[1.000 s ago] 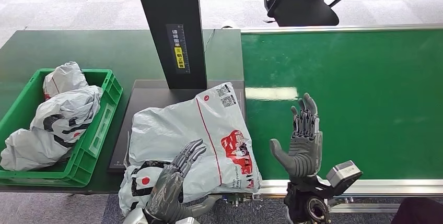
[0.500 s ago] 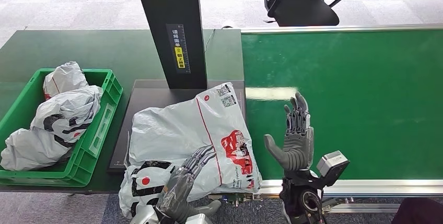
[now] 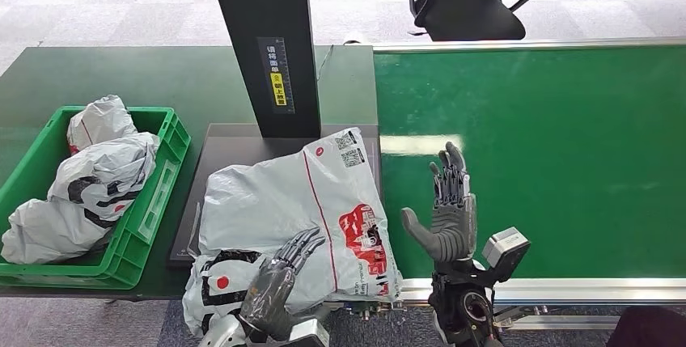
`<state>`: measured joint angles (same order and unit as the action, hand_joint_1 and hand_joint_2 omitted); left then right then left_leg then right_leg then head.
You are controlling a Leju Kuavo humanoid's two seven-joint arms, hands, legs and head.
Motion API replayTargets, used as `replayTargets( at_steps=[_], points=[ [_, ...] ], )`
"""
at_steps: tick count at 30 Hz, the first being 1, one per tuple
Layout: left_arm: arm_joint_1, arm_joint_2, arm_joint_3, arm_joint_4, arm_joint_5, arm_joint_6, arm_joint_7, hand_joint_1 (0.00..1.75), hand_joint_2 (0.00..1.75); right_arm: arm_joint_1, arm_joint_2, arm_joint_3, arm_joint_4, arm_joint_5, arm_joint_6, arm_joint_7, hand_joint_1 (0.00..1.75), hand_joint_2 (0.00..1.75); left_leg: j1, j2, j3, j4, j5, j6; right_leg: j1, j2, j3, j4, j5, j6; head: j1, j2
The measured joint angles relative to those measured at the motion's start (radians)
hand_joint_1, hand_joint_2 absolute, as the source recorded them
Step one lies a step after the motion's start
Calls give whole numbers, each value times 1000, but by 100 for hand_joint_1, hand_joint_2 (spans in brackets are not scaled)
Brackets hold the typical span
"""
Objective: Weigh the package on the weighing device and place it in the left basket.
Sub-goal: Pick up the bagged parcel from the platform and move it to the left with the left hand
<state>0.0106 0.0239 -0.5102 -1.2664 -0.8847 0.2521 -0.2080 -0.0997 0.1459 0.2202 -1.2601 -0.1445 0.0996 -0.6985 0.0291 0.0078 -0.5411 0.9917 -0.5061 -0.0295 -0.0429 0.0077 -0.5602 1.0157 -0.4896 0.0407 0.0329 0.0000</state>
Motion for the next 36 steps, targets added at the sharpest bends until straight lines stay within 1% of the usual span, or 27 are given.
replayTargets(
  at_steps=[2,4,6,9,13,17,23,24,25,27,28,29,30,34,36],
  points=[
    [-13,-1,22,46,-10,8,-1,0,175,-12,4,4,15,-1,17,0,0,175,0,0,0,0,0,0,0,0,0,0,0,0,0,0],
    [-39,-7,44,105,-38,16,16,0,175,-25,8,15,30,-2,36,0,0,175,0,0,0,0,0,0,0,0,0,0,0,0,0,0],
    [-83,-15,64,191,-77,33,34,0,175,-36,11,32,41,-3,51,0,0,175,0,-1,0,0,0,0,0,0,1,0,0,0,0,0],
    [-159,-32,87,331,-104,71,27,0,175,-45,14,53,52,-5,57,0,0,175,0,-1,2,0,0,0,0,-1,3,0,0,0,0,0],
    [-232,-53,105,454,-113,93,22,0,175,-48,14,65,63,-8,57,0,0,175,0,-3,6,0,1,0,0,-4,9,0,0,0,0,0],
    [-271,-67,111,518,-113,99,21,0,175,-50,14,71,71,-10,57,0,0,175,0,-6,9,-1,2,1,0,-7,14,-1,-1,-1,0,0],
    [-297,-79,120,562,-114,102,21,0,175,-54,14,75,73,-11,57,0,0,175,0,-7,16,-1,4,0,0,-8,21,-1,1,-2,0,0],
    [-299,-81,122,567,-115,102,21,7,175,-55,14,75,73,-11,57,0,0,175,0,-7,17,-1,4,0,0,-8,22,-1,1,-2,0,0],
    [-302,-82,123,571,-117,102,21,43,175,-56,14,75,73,-11,57,0,0,175,0,-7,17,-1,5,0,0,-8,22,-1,1,-2,0,0],
    [-309,-85,125,579,-122,105,21,128,175,-60,14,76,73,-12,57,0,0,175,0,-8,17,-1,6,1,0,-8,22,-1,2,-2,0,0],
    [-312,-87,127,585,-124,109,18,165,175,-61,14,76,73,-13,57,0,0,175,0,-8,16,-1,7,1,0,-8,21,-1,2,-2,0,0],
    [-313,-88,128,589,-125,116,13,172,175,-62,14,76,73,-14,57,0,0,175,0,-8,16,-1,7,1,0,-8,21,-1,3,-2,0,0],
    [-313,-89,129,593,-124,125,5,175,175,-62,14,76,73,-15,57,0,0,175,0,-8,15,-1,8,1,0,-8,20,-1,3,-2,0,0],
    [-301,-90,136,592,-90,180,-49,175,175,-60,14,77,73,-17,57,0,0,175,0,-7,14,-1,8,0,0,-8,19,-1,4,-1,0,0],
    [-286,-92,143,572,-37,208,-96,175,175,-55,14,77,74,-16,57,0,0,175,0,-6,14,-1,8,0,0,-8,18,-1,4,-2,0,0]
  ],
)
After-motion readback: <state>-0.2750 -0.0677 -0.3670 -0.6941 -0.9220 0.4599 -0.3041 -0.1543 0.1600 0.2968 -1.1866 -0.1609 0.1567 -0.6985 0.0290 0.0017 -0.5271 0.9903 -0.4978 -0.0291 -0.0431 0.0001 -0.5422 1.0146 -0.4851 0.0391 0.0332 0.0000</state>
